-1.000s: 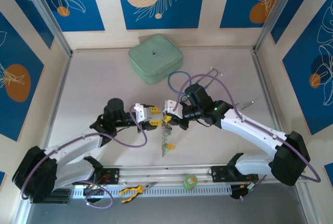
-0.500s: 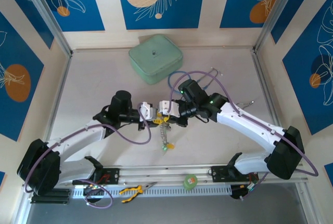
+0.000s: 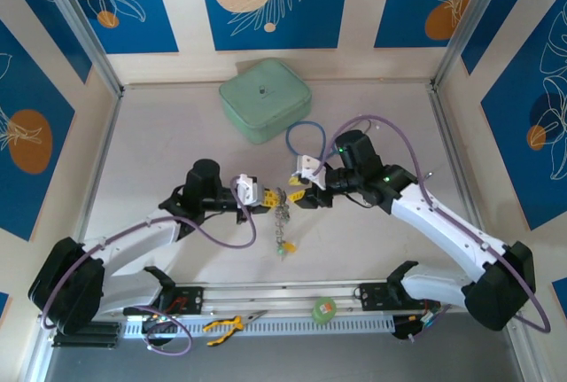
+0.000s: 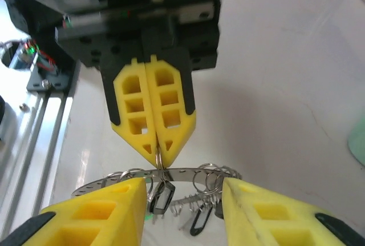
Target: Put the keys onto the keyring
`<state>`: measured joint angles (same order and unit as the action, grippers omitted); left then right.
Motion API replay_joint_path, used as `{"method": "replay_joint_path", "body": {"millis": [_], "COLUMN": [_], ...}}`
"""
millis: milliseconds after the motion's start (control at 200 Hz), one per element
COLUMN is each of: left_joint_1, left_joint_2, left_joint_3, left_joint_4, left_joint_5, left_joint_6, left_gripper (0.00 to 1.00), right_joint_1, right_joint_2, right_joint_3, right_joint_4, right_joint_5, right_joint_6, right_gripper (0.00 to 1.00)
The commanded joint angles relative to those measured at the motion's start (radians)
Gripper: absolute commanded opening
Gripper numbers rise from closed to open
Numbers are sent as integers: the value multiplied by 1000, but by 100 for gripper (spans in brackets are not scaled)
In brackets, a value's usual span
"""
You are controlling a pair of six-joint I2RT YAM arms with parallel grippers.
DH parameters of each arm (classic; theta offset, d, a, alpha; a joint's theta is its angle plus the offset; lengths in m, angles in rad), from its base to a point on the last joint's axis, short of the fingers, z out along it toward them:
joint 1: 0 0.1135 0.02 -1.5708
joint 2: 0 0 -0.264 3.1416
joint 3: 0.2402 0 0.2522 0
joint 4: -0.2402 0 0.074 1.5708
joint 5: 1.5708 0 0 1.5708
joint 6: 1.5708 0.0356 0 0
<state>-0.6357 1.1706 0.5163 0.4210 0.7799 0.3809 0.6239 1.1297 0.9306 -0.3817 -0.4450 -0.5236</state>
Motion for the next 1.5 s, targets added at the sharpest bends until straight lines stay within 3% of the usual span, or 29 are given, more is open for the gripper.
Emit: {"method": "replay_joint_path", "body": {"millis": [0,345,600,810,945,1215,1275,1305,1496], "left_joint_1": [-5,-5,-5,-4,-5,-5,-5,-5,-5], "left_joint_2": [-4,-10,1,10,8,9,-1,-8,-97], "left_joint_3": [-62,-101,-111,-105,-99,-102,-106,-107,-42], "left_joint_4": [353,390,440,455,453,446,433,415,50], "left_joint_5": [-5,20,23,31,35,4,-30,-45,-74], "left_joint_6": [-184,-222,-254,-264,-266,-261,-251,-242,-42], "left_gripper": [0,0,0,0,0,0,26,33,36], "right_joint_1": [6,52,57,60,60,55,54,53,66], "right_joint_2": [1,53,67,77,82,75,73,74,108], "right_joint_3": [-46,-74,-80,-77,-63,-59,-52,-45,38], "right_joint_4": [81,161,156,176,185,176,165,151,-15], "right_joint_5": [-124,-10,15,-9,-25,-36,-23,-14,95], "right_joint_6": [89,111,94,96,93,80,66,56,-55], "right_gripper": [40,38,23,18,0,0,0,0,0]}}
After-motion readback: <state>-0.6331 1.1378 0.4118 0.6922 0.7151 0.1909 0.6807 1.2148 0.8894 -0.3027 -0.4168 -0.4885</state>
